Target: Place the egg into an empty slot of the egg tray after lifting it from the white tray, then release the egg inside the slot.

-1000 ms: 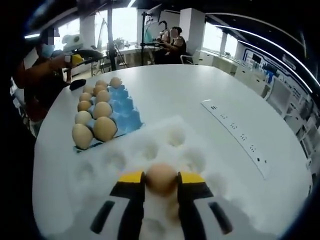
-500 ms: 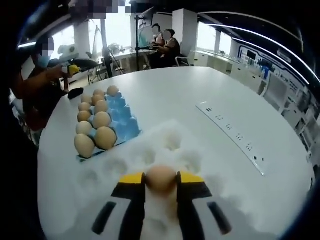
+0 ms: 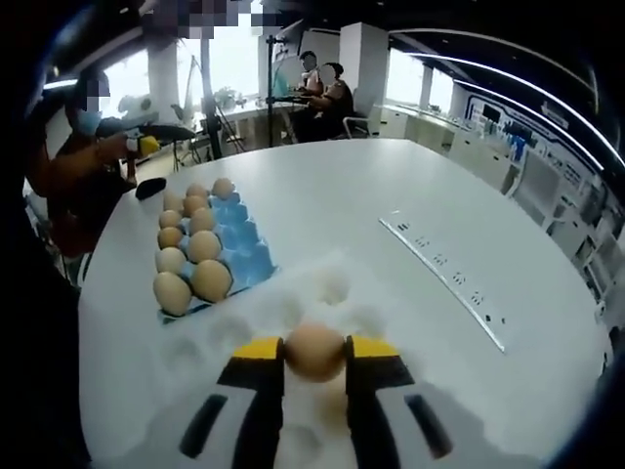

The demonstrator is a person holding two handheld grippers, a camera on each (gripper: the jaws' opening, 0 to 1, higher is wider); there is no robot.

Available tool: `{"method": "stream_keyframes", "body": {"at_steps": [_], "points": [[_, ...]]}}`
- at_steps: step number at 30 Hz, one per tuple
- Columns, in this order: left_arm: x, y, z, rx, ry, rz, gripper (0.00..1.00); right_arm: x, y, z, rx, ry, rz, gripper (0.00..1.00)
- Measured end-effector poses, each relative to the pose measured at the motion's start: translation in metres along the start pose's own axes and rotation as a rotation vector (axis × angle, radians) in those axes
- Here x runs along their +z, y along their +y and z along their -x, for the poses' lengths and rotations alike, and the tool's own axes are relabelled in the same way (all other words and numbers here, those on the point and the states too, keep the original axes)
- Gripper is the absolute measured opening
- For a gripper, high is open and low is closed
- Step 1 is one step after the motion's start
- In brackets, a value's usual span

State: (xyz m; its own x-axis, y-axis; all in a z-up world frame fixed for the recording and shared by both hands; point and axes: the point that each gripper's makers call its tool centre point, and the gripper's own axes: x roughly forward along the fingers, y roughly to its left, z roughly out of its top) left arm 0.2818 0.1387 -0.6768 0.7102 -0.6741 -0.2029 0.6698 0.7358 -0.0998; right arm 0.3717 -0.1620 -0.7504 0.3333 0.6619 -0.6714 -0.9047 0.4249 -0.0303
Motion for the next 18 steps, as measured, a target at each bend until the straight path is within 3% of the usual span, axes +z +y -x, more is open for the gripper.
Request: {"method": "stream_keyframes", "body": {"at_steps": [18], "points": [[-0.004, 0.004, 0.005, 0.008, 0.001, 0.005, 0.45, 0.034, 0.02, -0.028, 0.076, -0.042, 0.051, 0.23]]}}
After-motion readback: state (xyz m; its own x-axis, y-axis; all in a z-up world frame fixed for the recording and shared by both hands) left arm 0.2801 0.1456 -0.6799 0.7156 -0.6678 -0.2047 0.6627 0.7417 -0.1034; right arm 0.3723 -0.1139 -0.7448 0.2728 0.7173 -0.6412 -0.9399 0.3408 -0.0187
